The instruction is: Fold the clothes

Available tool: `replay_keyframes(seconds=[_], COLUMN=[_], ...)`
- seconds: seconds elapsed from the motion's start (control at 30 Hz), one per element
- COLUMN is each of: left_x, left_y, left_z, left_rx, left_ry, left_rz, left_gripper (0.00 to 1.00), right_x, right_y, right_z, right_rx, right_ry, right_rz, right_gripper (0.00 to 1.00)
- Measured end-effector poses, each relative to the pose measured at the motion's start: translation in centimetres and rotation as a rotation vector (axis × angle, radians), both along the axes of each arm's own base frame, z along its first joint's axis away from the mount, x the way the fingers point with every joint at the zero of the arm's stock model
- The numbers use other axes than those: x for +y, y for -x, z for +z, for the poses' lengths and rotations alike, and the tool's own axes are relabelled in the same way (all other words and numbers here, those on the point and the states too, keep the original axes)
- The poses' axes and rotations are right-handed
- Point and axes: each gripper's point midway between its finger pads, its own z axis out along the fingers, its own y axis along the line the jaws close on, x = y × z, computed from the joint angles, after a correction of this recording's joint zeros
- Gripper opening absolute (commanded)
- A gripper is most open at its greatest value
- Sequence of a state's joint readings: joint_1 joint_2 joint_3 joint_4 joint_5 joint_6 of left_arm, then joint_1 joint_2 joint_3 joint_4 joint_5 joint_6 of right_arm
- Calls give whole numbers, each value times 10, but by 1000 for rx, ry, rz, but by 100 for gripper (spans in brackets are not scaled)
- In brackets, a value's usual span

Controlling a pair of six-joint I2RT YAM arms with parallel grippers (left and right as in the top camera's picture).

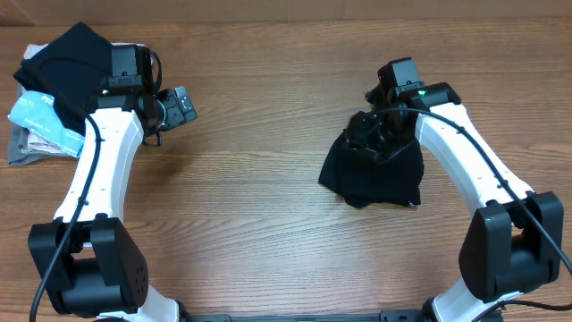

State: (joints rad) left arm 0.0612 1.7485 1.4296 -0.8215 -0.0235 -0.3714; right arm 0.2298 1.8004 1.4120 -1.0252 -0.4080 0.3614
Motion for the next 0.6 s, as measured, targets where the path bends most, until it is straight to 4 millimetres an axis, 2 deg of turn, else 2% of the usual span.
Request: replay_keyframes(seconds=[0.13,0.23,0.3,0.33,0.37,0.4,0.6], left_x=[0,0,0,0,0,0,0], left_y=[0,0,0,0,0,0,0], left_z=[0,0,0,0,0,0,0], left_rx=[0,0,0,0,0,0,0], left_ry=[0,0,0,0,0,0,0], left_rz=[0,0,0,0,0,0,0], left_gripper=[100,100,100,100,100,100,100], right_x=[12,1,-10,-16,-21,-25,-29], right_y=[19,24,17,15,13,12,-2], right_z=[8,15,19,21,21,21,14], right_rx=[32,57,41,36,32,31,-41], right_ry=[-103,-145,-163,-169,-169,-169,-121], right_rz=[119,128,111,101,93,82,90], right_gripper=[57,52,39,21,11,6,4])
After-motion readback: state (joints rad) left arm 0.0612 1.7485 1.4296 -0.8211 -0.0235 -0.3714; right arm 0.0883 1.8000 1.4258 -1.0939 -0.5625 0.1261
